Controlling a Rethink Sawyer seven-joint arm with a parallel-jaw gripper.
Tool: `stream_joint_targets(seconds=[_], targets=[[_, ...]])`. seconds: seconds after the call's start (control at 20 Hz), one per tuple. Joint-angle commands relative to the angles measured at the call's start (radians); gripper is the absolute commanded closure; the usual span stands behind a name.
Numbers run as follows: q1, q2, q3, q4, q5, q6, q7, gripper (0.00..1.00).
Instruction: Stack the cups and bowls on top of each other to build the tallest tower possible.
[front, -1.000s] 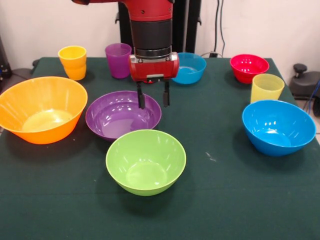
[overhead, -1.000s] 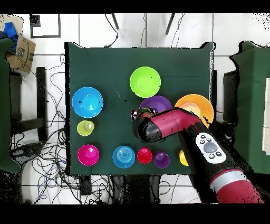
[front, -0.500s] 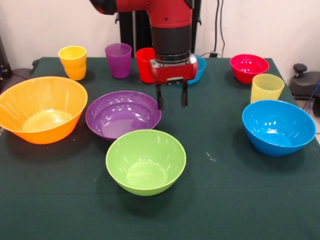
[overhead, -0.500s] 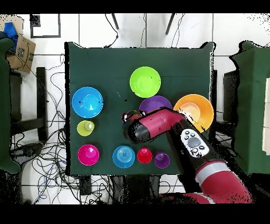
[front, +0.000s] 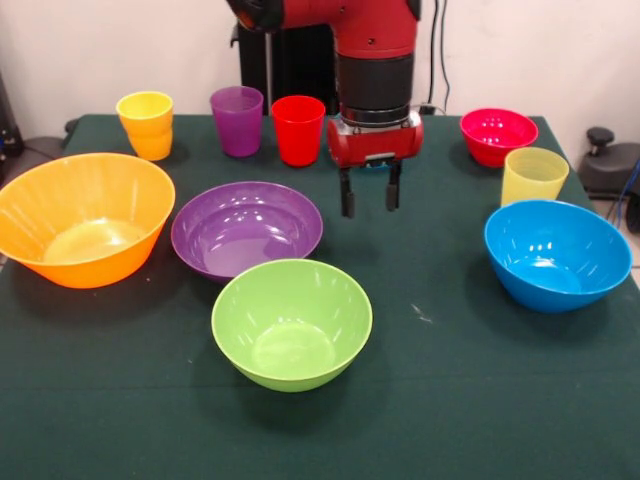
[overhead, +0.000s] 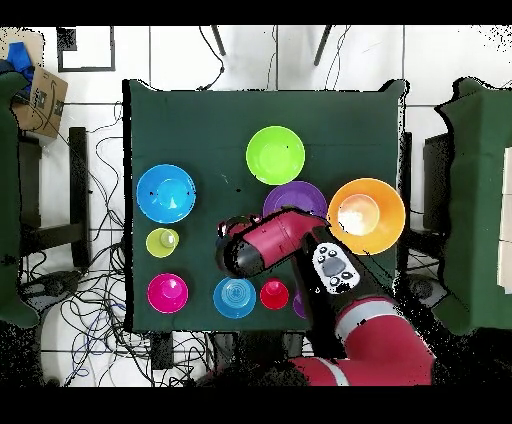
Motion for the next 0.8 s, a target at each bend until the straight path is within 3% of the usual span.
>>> stream_joint_targets(seconds=[0.05, 0.2, 0.45, 0.8], targets=[[0.000, 0.094, -0.067, -0.035, -0.090, -0.112, 0.043, 0.00], [-0.058, 0.064, -0.029, -0.005, -0.080, -0.080, -0.022, 0.00], [-0.097, 0.013, 0.012, 0.029, -0.046, -0.027, -0.060, 0.00], [-0.093, -0.024, 0.032, 0.048, -0.018, 0.011, -0.052, 0.00]])
